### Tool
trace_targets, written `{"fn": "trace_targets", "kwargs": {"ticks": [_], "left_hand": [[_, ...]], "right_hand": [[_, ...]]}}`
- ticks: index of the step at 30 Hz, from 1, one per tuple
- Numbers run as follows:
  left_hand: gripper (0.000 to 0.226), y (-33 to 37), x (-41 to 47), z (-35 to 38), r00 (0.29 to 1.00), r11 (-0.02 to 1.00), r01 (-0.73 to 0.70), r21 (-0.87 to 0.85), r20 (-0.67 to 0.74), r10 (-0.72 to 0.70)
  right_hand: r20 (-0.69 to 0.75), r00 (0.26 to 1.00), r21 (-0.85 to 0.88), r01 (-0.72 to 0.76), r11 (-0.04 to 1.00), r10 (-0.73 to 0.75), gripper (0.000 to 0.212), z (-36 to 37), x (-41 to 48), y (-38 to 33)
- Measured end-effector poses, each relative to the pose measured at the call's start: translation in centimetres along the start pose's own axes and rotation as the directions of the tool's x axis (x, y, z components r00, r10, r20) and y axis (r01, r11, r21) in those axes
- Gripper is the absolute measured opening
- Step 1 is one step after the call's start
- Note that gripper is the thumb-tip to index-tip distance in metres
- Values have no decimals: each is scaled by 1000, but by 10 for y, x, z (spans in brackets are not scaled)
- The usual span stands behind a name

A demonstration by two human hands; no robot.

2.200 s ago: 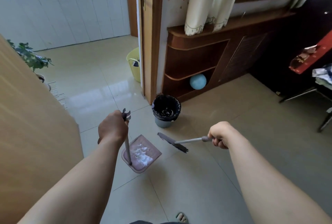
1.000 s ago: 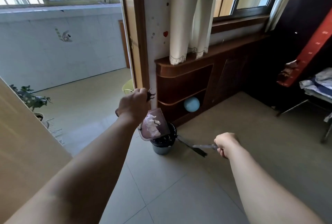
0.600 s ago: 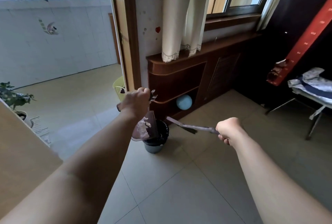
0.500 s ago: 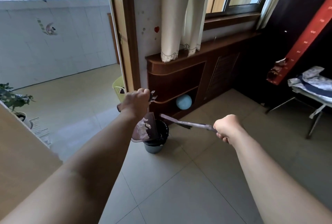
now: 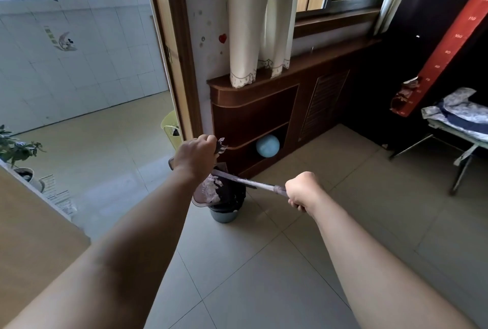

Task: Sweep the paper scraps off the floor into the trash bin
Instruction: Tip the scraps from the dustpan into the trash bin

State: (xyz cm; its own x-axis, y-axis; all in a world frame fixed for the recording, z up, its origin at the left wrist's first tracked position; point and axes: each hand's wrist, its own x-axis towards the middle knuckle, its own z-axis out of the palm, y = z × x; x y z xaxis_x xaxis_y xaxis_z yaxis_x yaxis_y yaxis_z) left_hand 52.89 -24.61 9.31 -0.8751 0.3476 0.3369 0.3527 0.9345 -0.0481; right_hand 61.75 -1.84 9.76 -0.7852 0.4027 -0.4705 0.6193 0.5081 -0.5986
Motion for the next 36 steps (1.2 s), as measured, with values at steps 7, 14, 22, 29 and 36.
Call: {"fn": "trace_targets", "kwargs": {"ticks": [7,14,22,29,36], "left_hand": [[23,5,0,4,998,998,-64,-9,5,64],[27,6,-6,8,997,997,-72,-12,29,72],[28,8,-8,9,994,994,-106,-13,35,106],[25,24,-5,7,992,994,-112,10,63,111],[23,39,-7,11,989,991,-130,27,74,127]], "right_hand": [[318,946,288,-168,943,71,17,5,-13,-5],[441,888,560,-389,732,134,21,3,2,1],[588,790,580,-563,588,176,23,4,17,12],[334,928,297,-267,917,162,18,-10,16,20],[237,965,255,-173,951,112,16,-28,20,35]]}}
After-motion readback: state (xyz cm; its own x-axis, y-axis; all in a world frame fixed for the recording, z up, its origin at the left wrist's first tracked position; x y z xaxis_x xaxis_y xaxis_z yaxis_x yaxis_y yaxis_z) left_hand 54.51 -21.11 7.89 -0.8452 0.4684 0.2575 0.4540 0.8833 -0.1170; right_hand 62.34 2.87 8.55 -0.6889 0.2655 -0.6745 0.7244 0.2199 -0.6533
